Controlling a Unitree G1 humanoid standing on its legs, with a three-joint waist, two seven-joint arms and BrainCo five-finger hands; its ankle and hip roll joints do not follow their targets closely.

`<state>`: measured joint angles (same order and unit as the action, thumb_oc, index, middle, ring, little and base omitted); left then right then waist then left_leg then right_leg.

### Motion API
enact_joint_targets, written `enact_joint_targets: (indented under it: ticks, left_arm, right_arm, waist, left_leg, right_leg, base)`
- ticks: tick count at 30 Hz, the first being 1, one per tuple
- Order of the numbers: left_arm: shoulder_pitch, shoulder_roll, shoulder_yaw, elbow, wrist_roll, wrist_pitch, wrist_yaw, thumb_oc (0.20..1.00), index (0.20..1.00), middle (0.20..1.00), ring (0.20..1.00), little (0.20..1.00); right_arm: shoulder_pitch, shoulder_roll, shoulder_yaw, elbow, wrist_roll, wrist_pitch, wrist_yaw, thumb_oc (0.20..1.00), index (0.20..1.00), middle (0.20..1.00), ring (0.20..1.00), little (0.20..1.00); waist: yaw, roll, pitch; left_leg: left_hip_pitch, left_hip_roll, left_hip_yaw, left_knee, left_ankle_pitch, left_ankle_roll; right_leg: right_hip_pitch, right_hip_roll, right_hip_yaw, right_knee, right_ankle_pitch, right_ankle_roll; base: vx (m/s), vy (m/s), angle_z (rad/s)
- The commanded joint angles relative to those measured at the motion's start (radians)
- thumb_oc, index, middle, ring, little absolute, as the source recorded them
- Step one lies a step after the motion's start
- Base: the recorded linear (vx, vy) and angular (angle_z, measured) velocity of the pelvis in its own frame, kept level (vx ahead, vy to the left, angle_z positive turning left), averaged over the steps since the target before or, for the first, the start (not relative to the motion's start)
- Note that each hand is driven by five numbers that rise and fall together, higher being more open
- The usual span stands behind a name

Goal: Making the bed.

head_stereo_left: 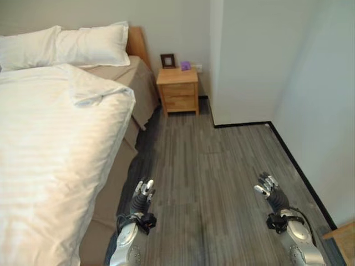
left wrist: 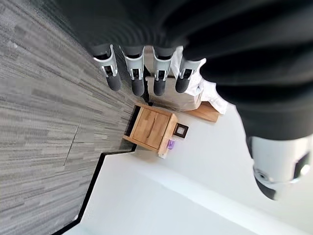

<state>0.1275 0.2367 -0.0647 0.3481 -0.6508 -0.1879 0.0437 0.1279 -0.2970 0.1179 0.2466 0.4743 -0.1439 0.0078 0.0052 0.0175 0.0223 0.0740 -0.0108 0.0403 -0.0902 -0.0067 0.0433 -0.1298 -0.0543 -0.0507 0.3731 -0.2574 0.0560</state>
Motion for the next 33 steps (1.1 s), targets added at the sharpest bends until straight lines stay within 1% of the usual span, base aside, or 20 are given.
enact_joint_targets:
  ticks: [1,2,6,8,9,10,11,14,15,16,18,19,20,21,24,25,26,28,30,33]
  left_arm:
    - [-0.039,0.062,0.046,-0.058,0.046,-0.061,0.010,1.000,1.000,1.000,1.000,1.000]
    - [-0.039,0.062,0.046,-0.058,0.046,-0.061,0.010,1.000,1.000,1.000,1.000,1.000]
    - [-0.039,0.068,0.051,-0.069,0.076,-0.052,0.005,1.000,1.000,1.000,1.000,1.000]
    - [-0.039,0.066,0.055,-0.061,0.085,-0.052,0.006,1.000,1.000,1.000,1.000,1.000]
    - [-0.038,0.058,0.064,-0.058,0.059,-0.058,0.003,1.000,1.000,1.000,1.000,1.000]
    - [-0.038,0.058,0.064,-0.059,0.059,-0.058,0.003,1.000,1.000,1.000,1.000,1.000]
    - [-0.037,0.056,0.062,-0.050,0.051,-0.061,-0.006,1.000,1.000,1.000,1.000,1.000]
    - [-0.054,0.060,0.060,-0.029,0.072,-0.062,-0.002,1.000,1.000,1.000,1.000,1.000]
    - [-0.054,0.058,0.060,-0.029,0.073,-0.063,-0.002,1.000,1.000,1.000,1.000,1.000]
    - [-0.064,0.049,0.041,-0.021,0.070,-0.057,-0.004,1.000,1.000,1.000,1.000,1.000]
    - [-0.056,0.037,0.033,-0.022,0.055,-0.061,-0.012,1.000,1.000,1.000,1.000,1.000]
    - [-0.056,0.037,0.033,-0.022,0.055,-0.061,-0.012,1.000,1.000,1.000,1.000,1.000]
    - [-0.068,0.015,0.018,-0.006,0.009,-0.058,-0.009,1.000,1.000,1.000,1.000,1.000]
    - [-0.079,0.004,0.013,-0.007,-0.028,-0.058,-0.011,1.000,1.000,1.000,1.000,1.000]
    - [-0.107,0.001,-0.007,-0.023,-0.053,-0.050,-0.010,1.000,1.000,1.000,1.000,1.000]
    - [-0.107,0.001,-0.007,-0.023,-0.053,-0.050,-0.010,1.000,1.000,1.000,1.000,1.000]
    - [-0.108,-0.012,-0.015,-0.023,-0.087,-0.046,-0.013,1.000,1.000,1.000,1.000,1.000]
    - [-0.095,-0.008,-0.014,-0.024,-0.091,-0.044,-0.038,1.000,1.000,1.000,1.000,1.000]
    - [-0.071,0.003,-0.014,-0.017,-0.065,-0.052,-0.047,1.000,1.000,1.000,1.000,1.000]
    - [-0.054,0.004,-0.004,-0.005,-0.062,-0.053,-0.056,1.000,1.000,1.000,1.000,1.000]
  right_arm:
    - [-0.058,-0.010,-0.008,-0.044,-0.035,-0.065,0.005,1.000,1.000,1.000,1.000,1.000]
    - [-0.058,-0.010,-0.008,-0.044,-0.035,-0.065,0.004,1.000,1.000,1.000,1.000,1.000]
    - [-0.009,-0.013,-0.032,-0.049,-0.062,-0.066,0.012,1.000,1.000,1.000,1.000,1.000]
    - [0.001,-0.012,-0.042,-0.041,-0.066,-0.063,0.010,1.000,1.000,1.000,1.000,1.000]
    - [0.018,-0.013,-0.058,-0.044,-0.026,-0.065,0.025,1.000,1.000,1.000,1.000,1.000]
    - [0.018,-0.013,-0.058,-0.044,-0.026,-0.065,0.025,1.000,1.000,1.000,1.000,1.000]
    - [0.044,-0.023,-0.073,-0.038,-0.003,-0.069,0.033,1.000,1.000,1.000,1.000,1.000]
    - [0.087,-0.032,-0.081,-0.050,-0.004,-0.059,0.039,1.000,1.000,1.000,1.000,1.000]
    - [0.087,-0.033,-0.081,-0.051,-0.004,-0.058,0.039,1.000,1.000,1.000,1.000,1.000]
    - [0.099,-0.042,-0.086,-0.057,-0.008,-0.050,0.043,1.000,1.000,1.000,1.000,1.000]
    - [0.105,-0.058,-0.088,-0.048,-0.013,-0.049,0.048,1.000,1.000,1.000,1.000,1.000]
    - [0.105,-0.058,-0.088,-0.048,-0.013,-0.049,0.048,1.000,1.000,1.000,1.000,1.000]
    - [0.098,-0.075,-0.103,-0.039,0.021,-0.056,0.035,1.000,1.000,1.000,1.000,1.000]
    - [0.088,-0.072,-0.111,-0.042,0.068,-0.068,0.030,1.000,1.000,1.000,1.000,1.000]
    - [0.057,-0.084,-0.108,-0.016,0.113,-0.075,0.009,1.000,1.000,1.000,1.000,1.000]
    - [0.057,-0.083,-0.108,-0.015,0.113,-0.075,0.009,1.000,1.000,1.000,1.000,1.000]
    - [0.018,-0.107,-0.092,0.003,0.094,-0.070,-0.006,1.000,1.000,1.000,1.000,1.000]
    - [-0.004,-0.115,-0.083,-0.012,0.101,-0.073,0.017,1.000,1.000,1.000,1.000,1.000]
    - [-0.015,-0.126,-0.054,-0.021,0.080,-0.074,0.047,1.000,1.000,1.000,1.000,1.000]
    - [-0.018,-0.130,-0.029,-0.029,0.057,-0.068,0.067,1.000,1.000,1.000,1.000,1.000]
  waist:
    - [0.002,-0.046,0.053]
    - [0.003,-0.048,0.052]
    - [-0.022,-0.015,0.099]
    - [-0.033,-0.007,0.117]
    - [-0.068,-0.006,0.121]
    - [-0.069,-0.005,0.123]
    - [-0.115,-0.021,0.120]
    - [-0.169,-0.038,0.108]
    - [-0.172,-0.031,0.111]
    - [-0.189,-0.035,0.090]
    - [-0.192,-0.017,0.062]
    - [-0.191,-0.016,0.062]
    - [-0.183,-0.008,0.057]
    - [-0.180,-0.036,0.063]
    - [-0.101,-0.096,0.131]
    - [-0.101,-0.098,0.131]
    - [-0.046,-0.117,0.150]
    - [-0.008,-0.129,0.140]
    - [0.027,-0.123,0.128]
    - [0.054,-0.106,0.104]
  left_leg:
    - [0.021,-0.025,-0.059,0.032,-0.033,0.008]
    - [0.019,-0.027,-0.058,0.034,-0.033,0.009]
    - [0.078,-0.042,-0.100,0.029,-0.064,0.047]
    - [0.103,-0.031,-0.116,0.034,-0.081,0.042]
    - [0.154,-0.027,-0.147,0.024,-0.091,0.025]
    - [0.156,-0.026,-0.148,0.023,-0.091,0.025]
    - [0.229,-0.033,-0.199,0.015,-0.127,0.008]
    - [0.321,-0.024,-0.267,0.003,-0.144,-0.022]
    - [0.326,-0.015,-0.269,0.003,-0.148,-0.023]
    - [0.350,-0.003,-0.308,0.030,-0.101,-0.049]
    - [0.335,0.037,-0.279,0.134,-0.019,-0.101]
    - [0.335,0.038,-0.279,0.134,-0.020,-0.101]
    - [0.201,0.043,-0.226,0.431,0.191,-0.187]
    - [0.100,0.035,-0.173,0.631,0.247,-0.193]
    - [-0.132,0.038,-0.049,0.911,0.162,-0.116]
    - [-0.134,0.036,-0.049,0.910,0.165,-0.116]
    - [-0.282,0.032,-0.009,0.878,0.101,-0.087]
    - [-0.322,0.030,-0.005,0.681,0.083,-0.073]
    - [-0.327,0.028,0.005,0.385,0.108,-0.068]
    - [-0.320,0.003,-0.019,0.164,0.173,-0.076]
  right_leg:
    - [0.072,-0.128,-0.006,-0.069,0.318,0.123]
    - [0.067,-0.130,-0.004,-0.062,0.315,0.124]
    - [-0.085,-0.157,0.018,0.280,0.419,0.098]
    - [-0.159,-0.137,0.007,0.286,0.377,0.098]
    - [-0.204,-0.073,-0.007,0.141,0.343,0.097]
    - [-0.201,-0.073,-0.008,0.140,0.344,0.097]
    - [-0.210,0.007,0.005,-0.136,0.359,0.108]
    - [-0.236,0.054,-0.007,-0.392,0.449,0.130]
    - [-0.225,0.060,-0.014,-0.402,0.452,0.129]
    - [-0.219,0.050,-0.014,-0.357,0.459,0.107]
    - [-0.197,0.069,-0.009,-0.315,0.456,0.079]
    - [-0.197,0.070,-0.009,-0.315,0.455,0.079]
    - [-0.119,0.076,-0.022,-0.306,0.411,0.050]
    - [-0.075,0.051,-0.033,-0.315,0.392,0.027]
    - [0.075,0.047,0.000,-0.349,0.322,-0.022]
    - [0.073,0.044,0.000,-0.349,0.323,-0.022]
    - [0.158,0.045,0.016,-0.383,0.301,-0.025]
    - [0.217,0.047,0.038,-0.413,0.280,-0.019]
    - [0.292,0.061,0.055,-0.435,0.238,-0.007]
    - [0.352,0.082,0.073,-0.458,0.204,-0.006]
  base:
    - [0.11,0.215,-0.05]
    - [0.11,0.192,-0.02]
    - [0.21,0.200,0.28]
    - [0.40,0.041,0.27]
    - [0.30,-0.034,0.27]
    - [0.67,-0.123,0.25]
    - [0.62,-0.147,0.51]
    - [0.53,-0.118,0.95]
    - [0.71,-0.210,1.02]
    - [0.59,-0.172,1.15]
    - [0.55,-0.153,1.07]
    - [0.55,-0.153,0.69]
    - [0.60,-0.231,0.33]
    - [0.79,-0.404,0.46]
    - [0.42,-0.336,0.26]
    - [0.50,-0.181,-0.20]
    - [0.54,-0.124,-0.18]
    - [0.69,-0.089,-0.51]
    - [0.66,0.004,-0.60]
    - [0.54,0.031,-0.25]
